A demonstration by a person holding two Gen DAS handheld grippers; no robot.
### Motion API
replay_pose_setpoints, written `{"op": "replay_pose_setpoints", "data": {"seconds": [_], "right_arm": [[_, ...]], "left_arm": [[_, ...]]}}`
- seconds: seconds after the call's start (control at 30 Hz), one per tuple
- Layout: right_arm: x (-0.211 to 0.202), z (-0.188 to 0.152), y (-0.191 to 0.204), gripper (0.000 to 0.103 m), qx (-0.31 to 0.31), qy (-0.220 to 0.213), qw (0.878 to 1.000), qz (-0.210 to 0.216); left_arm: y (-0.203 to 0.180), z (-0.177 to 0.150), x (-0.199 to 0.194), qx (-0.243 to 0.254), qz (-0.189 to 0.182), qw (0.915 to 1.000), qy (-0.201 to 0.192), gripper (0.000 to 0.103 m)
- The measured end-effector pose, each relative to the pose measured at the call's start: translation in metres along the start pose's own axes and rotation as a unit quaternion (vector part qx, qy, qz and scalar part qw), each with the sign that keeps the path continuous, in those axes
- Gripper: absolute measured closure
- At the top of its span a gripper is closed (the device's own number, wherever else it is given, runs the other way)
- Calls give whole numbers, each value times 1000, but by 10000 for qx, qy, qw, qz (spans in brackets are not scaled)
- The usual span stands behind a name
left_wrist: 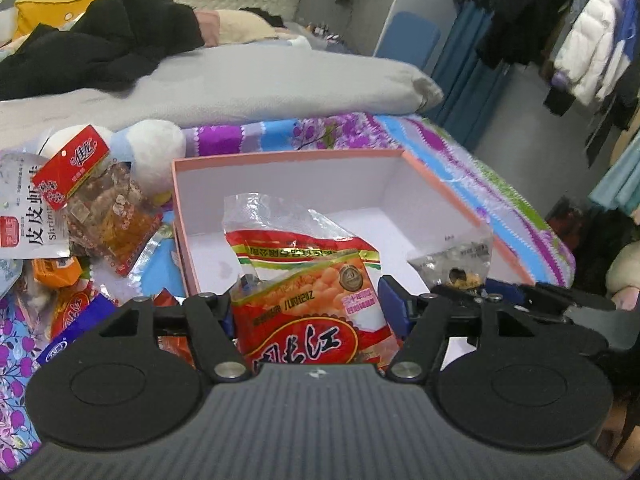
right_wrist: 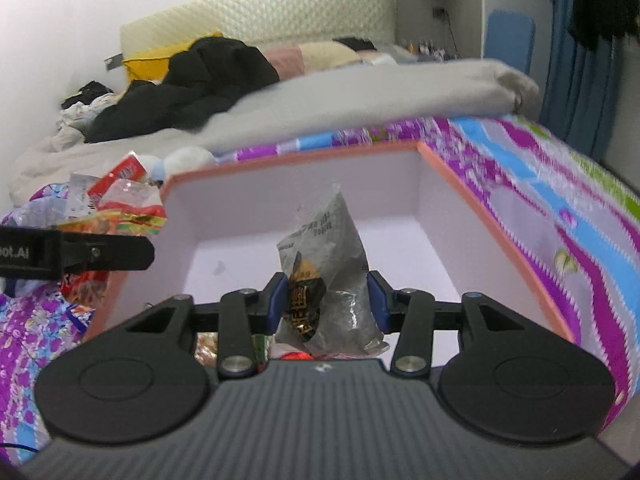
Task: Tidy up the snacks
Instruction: 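Lower both bags into the pink box and open both tools, then withdraw both open tools from the box back toward the snack pile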
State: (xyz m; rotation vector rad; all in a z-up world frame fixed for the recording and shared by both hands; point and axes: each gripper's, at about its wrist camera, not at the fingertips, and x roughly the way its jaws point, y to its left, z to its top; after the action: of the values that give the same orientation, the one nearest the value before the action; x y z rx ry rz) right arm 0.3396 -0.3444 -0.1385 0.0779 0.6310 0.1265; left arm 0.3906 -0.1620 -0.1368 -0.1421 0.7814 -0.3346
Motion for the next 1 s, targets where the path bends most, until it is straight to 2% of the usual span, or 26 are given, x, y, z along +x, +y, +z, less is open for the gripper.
{"op": "replay_pose_setpoints", "data": {"seconds": [0.07, 0.1, 0.13, 0.3, 0.47, 0.77, 0.93, 1.0], "right_arm": [[5, -5, -2, 50, 34, 103, 9999, -5], [6, -6, -2, 40, 39, 124, 9999, -15], [7, -7, -2, 34, 45, 122, 9999, -22], [7, -8, -1, 34, 92, 99, 9999, -48], [1, -3, -1, 34, 96, -36, 9999, -28], [-30, 17, 9, 34, 65, -520, 9986, 26], [-52, 27, 16, 34, 245, -892, 9956, 117], [-61, 30, 24, 34, 201, -986, 9948, 152]], "left_arm": [[-1, -2, 8, -5, 6, 9999, 122, 17], [-1, -3, 9, -10, 58, 9999, 133, 13], [-1, -5, 11, -14, 93, 9999, 137, 13], [1, -7, 10, -4, 10, 9999, 136, 13], [3, 0, -7, 40, 37, 9999, -93, 13], [0, 9, -56, 271, 142, 9978, -586, 13], [3, 11, -86, 300, 109, 9962, -816, 13], [4, 10, -94, 322, 105, 9959, -841, 9]]}}
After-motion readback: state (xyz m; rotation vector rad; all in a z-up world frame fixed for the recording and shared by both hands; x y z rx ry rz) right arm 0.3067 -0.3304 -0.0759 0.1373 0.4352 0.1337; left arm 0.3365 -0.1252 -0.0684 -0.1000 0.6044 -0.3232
